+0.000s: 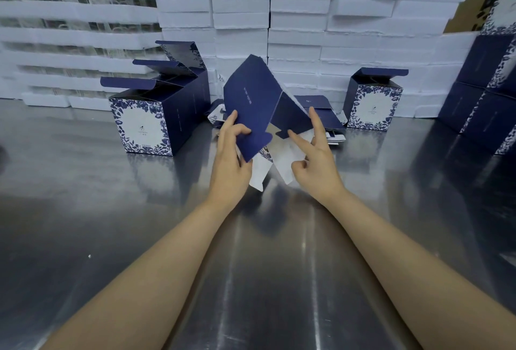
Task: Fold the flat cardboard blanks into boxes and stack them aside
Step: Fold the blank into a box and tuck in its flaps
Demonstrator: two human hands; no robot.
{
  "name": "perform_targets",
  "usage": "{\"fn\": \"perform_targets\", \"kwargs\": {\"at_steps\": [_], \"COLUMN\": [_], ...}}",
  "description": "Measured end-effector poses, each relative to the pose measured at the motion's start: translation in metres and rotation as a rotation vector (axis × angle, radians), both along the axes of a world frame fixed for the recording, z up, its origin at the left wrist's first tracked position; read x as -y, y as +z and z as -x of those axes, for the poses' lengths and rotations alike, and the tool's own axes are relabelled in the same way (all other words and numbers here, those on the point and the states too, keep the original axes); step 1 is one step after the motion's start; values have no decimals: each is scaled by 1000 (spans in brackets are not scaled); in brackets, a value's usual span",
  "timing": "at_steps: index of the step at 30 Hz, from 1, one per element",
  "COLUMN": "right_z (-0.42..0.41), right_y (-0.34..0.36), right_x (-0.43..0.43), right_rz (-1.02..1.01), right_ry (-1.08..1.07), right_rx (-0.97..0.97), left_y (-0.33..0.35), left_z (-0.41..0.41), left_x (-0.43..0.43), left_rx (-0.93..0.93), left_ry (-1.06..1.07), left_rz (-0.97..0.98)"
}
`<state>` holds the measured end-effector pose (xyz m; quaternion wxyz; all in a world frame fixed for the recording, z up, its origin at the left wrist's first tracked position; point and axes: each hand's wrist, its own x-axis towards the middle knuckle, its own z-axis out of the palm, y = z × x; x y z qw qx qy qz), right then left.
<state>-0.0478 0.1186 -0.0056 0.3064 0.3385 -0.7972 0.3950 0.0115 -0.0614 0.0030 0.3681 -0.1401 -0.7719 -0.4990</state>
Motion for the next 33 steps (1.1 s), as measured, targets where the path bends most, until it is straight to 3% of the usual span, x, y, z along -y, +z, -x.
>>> {"fn": "perform_targets", "kwargs": {"at_steps": [5,12,15,23,28,33], "right_z": [-2,-10,-9,-6,-2,-1], "right_y": [0,4,3,5,3,3], "right_x": [-1,1,1,-2,0,-2], "right_rz": [21,2,-29,116,102,235], "right_ry": [-30,114,82,-40,12,46], "right_rx": [95,22,6,-100,-62,49], "left_y": [0,1,-1,0,1,0], "left_z": [-3,0,2,4,0,0], "left_x": [-1,2,5,6,9,6], "left_rx": [12,39,37,61,57,86], "left_ry": [42,165,187,117,68,7], "left_rz": [106,-11,-30,-85,-90,-1]}}
